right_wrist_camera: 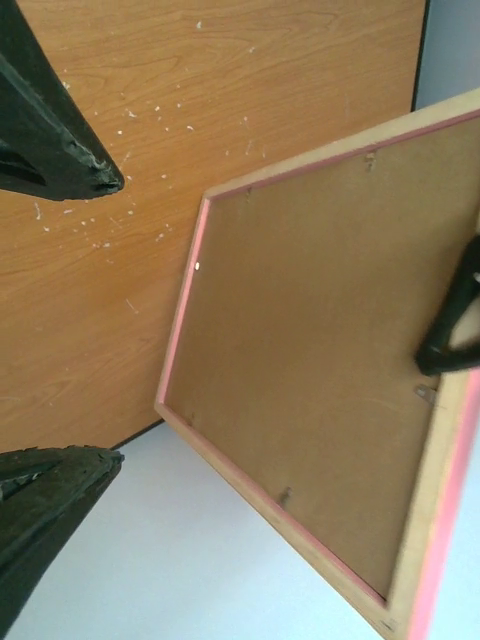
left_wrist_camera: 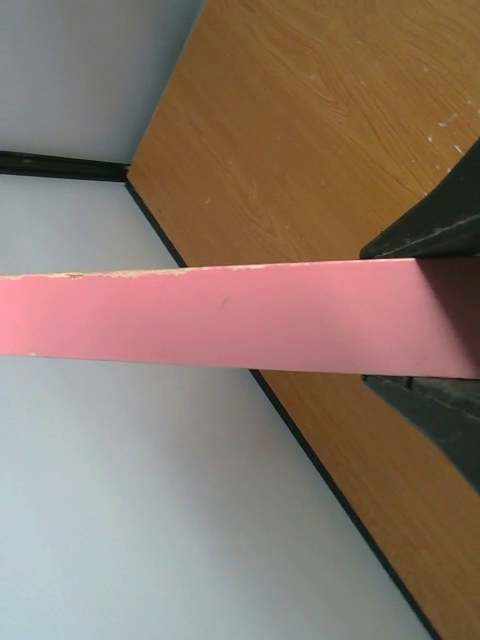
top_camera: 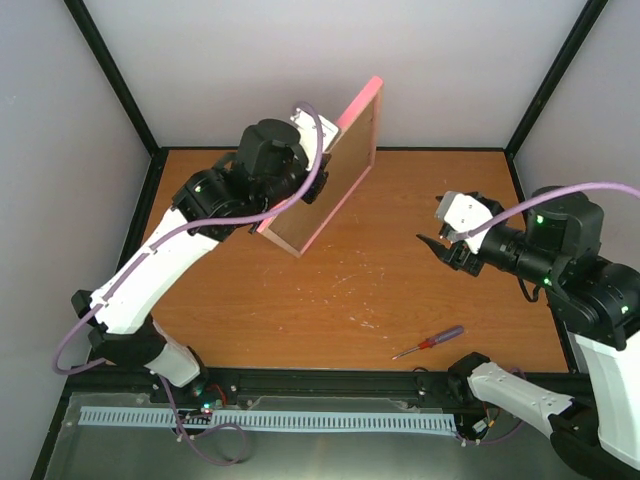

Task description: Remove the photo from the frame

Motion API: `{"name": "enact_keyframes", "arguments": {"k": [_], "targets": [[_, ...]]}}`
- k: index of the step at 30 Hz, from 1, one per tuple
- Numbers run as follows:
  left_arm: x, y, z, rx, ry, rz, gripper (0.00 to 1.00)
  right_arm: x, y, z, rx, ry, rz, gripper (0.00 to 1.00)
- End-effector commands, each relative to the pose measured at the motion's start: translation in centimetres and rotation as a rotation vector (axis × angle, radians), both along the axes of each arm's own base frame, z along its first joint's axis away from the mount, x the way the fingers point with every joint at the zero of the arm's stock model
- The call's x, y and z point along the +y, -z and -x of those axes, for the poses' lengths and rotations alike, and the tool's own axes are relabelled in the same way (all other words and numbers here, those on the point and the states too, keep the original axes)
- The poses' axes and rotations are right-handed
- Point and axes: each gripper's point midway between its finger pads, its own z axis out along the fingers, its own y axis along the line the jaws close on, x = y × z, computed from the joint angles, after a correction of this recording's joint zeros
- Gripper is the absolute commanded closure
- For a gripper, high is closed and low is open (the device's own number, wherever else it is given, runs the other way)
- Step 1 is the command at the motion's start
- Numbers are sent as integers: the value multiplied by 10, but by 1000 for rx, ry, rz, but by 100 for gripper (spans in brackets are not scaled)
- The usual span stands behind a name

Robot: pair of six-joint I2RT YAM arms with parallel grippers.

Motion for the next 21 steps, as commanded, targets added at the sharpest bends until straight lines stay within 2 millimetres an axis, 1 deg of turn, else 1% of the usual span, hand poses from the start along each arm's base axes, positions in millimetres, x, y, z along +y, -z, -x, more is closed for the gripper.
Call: {"name": "enact_keyframes", "arguments": {"k": [1,4,7,10,13,14,15,20,21], "targets": [[21,-116,5,-149,-10,433,99,2,8,-6,15,10,-1,34],[30,-127,-3,-151,-49,522,99,4,13,-10,24,12,2,34],[41,-138,-9,-152,-84,598,99,6,22,-13,51,12,13,34],[53,-138,-18,-106,-131,687,99,8,30,-18,70,20,21,34],[63,-129,-24,-57,-161,756,99,9,41,-24,91,36,23,34],[64,-118,-28,-33,-176,766,99,10,46,-26,101,37,27,34],[67,-115,-28,-21,-182,792,99,11,50,-28,108,42,29,34],[86,-89,-31,39,-223,892,99,16,83,-40,184,72,23,35],[89,-81,-32,58,-235,906,99,19,92,-41,215,68,9,35]]}}
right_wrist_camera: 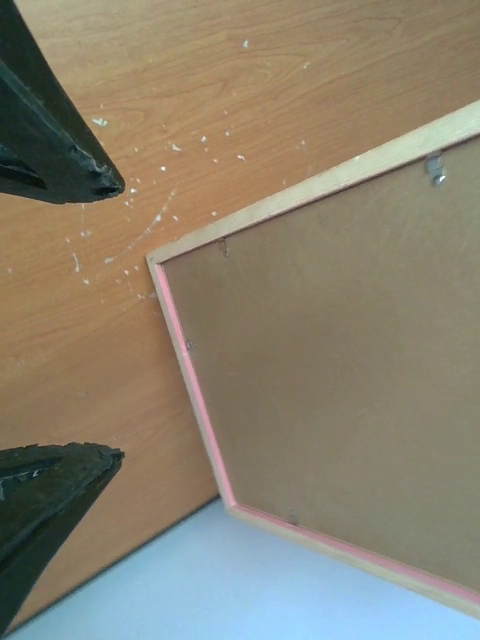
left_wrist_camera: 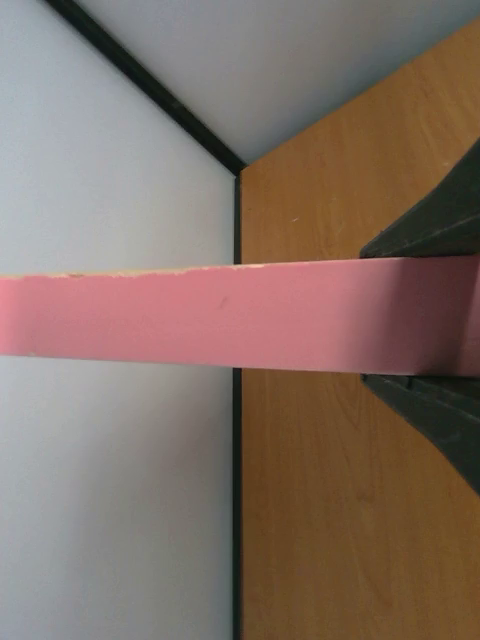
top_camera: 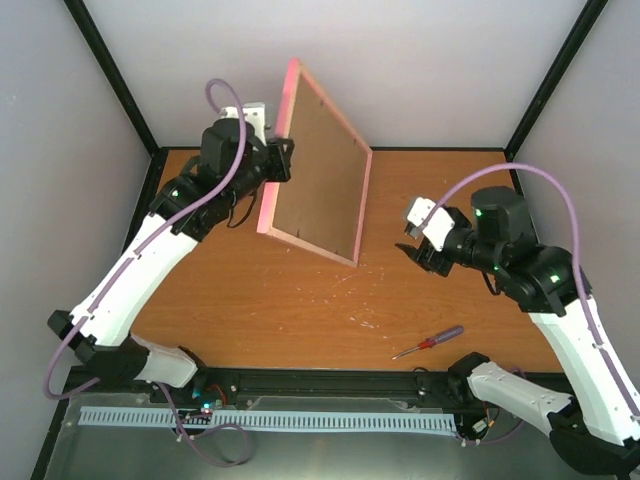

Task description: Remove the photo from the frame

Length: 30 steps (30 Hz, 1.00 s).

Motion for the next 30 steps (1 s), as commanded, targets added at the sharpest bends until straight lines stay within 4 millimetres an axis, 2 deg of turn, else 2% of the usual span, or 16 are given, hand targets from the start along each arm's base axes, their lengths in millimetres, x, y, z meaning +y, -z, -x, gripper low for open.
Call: {"name": "enact_keyframes", "arguments": {"k": [1,6,10,14,18,19,20,22,26,30], "targets": [[29,-78,18,-177,-30,373,99,9,24,-9,82,29,-68,35],[47,-46,25,-114,-60,446,99,24,59,-9,166,4,-147,36],[54,-12,30,-32,-71,504,99,27,96,-22,199,44,-158,36],[57,27,30,52,-79,553,99,26,141,-33,246,89,-112,37],[53,78,27,154,-94,607,99,14,171,-45,225,172,-66,37],[52,86,25,170,-94,615,99,13,177,-46,229,177,-58,37],[52,97,24,195,-95,618,99,12,181,-45,236,177,-54,37],[50,105,19,204,-73,650,99,11,185,-44,249,178,-49,37],[55,132,12,259,-38,691,99,6,181,-48,233,209,-80,37],[64,158,0,291,-18,649,99,-4,178,-56,201,261,-88,37]]}}
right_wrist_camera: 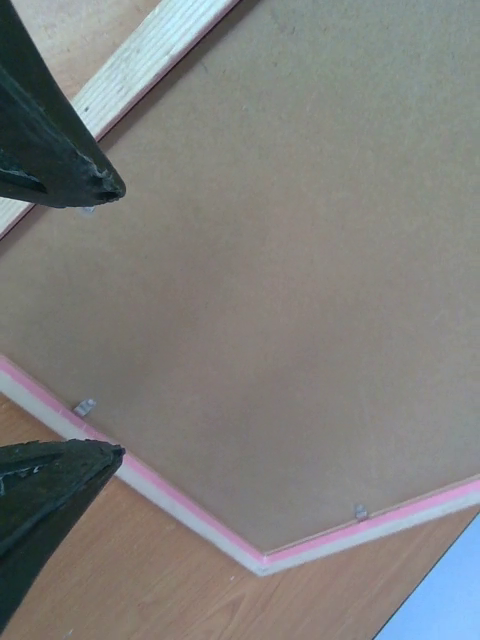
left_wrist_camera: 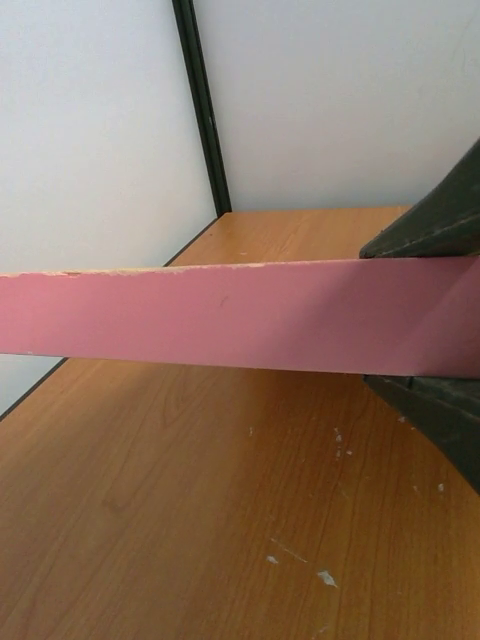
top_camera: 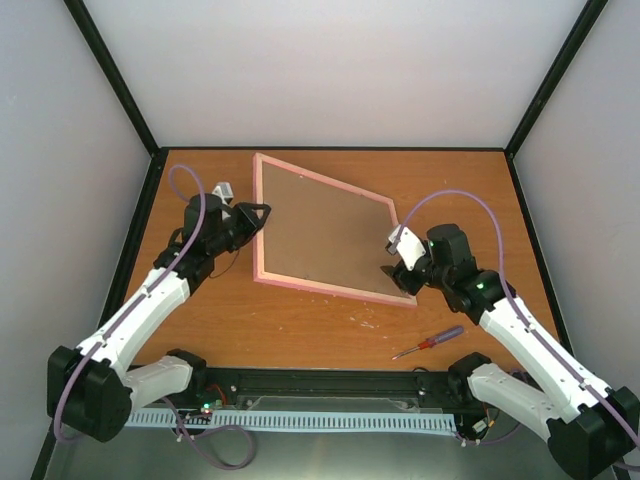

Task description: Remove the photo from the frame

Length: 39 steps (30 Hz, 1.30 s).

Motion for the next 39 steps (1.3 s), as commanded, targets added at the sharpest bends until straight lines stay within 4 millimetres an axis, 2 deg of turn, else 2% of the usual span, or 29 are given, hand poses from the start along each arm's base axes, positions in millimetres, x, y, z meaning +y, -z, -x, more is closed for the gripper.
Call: {"name": "enact_keyframes", "arguments": {"k": [1,6,10,12,16,21,28,35,39], "targets": [[-3,-34,-19,-159,83,69,99,-11,-11,-14,-63,78,-27,37],[4,2,-27,-106,125,16,99,-8,-4,-12,-29,52,-29,37],[8,23,-27,-84,137,-22,99,15,1,16,-12,-194,-50,37],[6,26,-25,-83,158,-25,99,26,6,32,-15,-335,-49,37],[4,26,-22,-81,171,-16,99,43,27,35,13,-467,-1,36],[5,25,-19,-83,168,-9,99,68,55,33,10,-536,124,37],[5,25,-17,-81,169,-11,99,89,64,40,7,-615,156,40],[5,29,-17,-77,169,-13,99,105,84,28,-63,-573,301,52],[6,32,-19,-75,167,-31,99,112,91,24,-44,-558,315,72]]}}
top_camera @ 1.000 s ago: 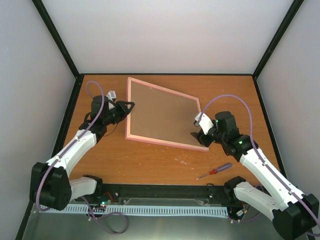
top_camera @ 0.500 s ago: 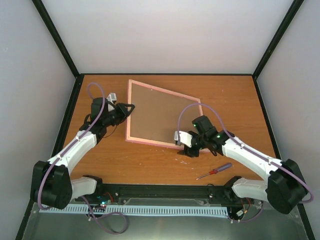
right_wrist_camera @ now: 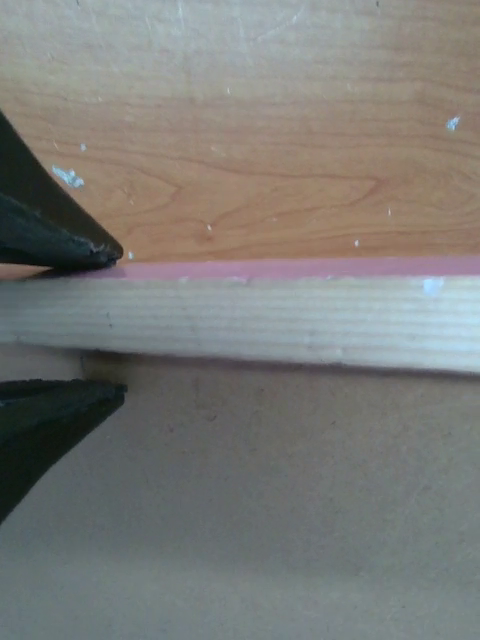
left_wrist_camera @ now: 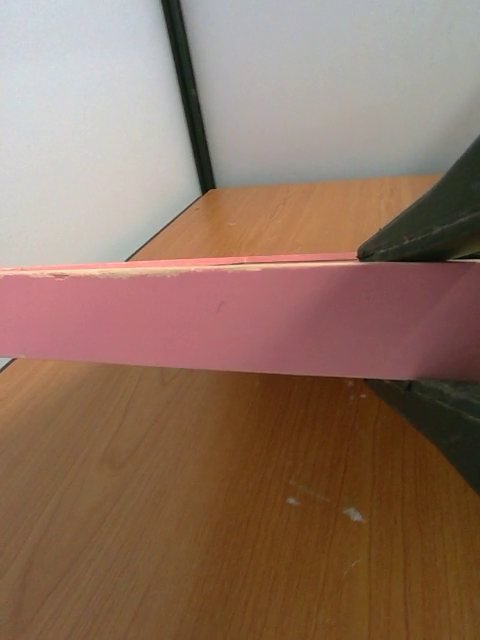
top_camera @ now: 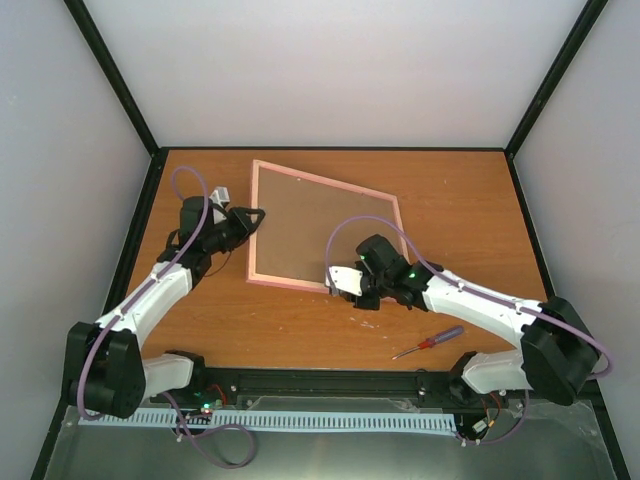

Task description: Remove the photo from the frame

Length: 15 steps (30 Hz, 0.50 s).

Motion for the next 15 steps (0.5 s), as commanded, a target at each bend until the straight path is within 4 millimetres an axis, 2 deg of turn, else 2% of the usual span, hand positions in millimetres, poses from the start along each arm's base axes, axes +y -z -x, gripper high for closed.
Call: {"name": "enact_keyframes", "arguments": {"k": [1,3,4,7,9,10,12,15], "targets": [[-6,-17,-2,-96,50,-43,99,12,10,-10,-19,28,29,77],[-3,-14,-4,-92,46,-73,96,15,10,-12,-6,36,25,87],[-1,-15,-7,-96,37,-97,89,16,9,-13,0,38,22,91],[17,-15,-13,-94,-22,-200,50,23,9,-14,20,35,15,97],[35,-21,-17,-104,-90,-278,34,27,11,-16,40,36,20,97],[50,-15,-15,-67,-145,-344,28,31,13,-20,51,43,22,97],[70,-25,-14,-84,-216,-430,22,35,18,-24,70,58,31,97],[85,-40,-7,-137,-276,-485,21,42,26,-31,95,82,44,97]]}}
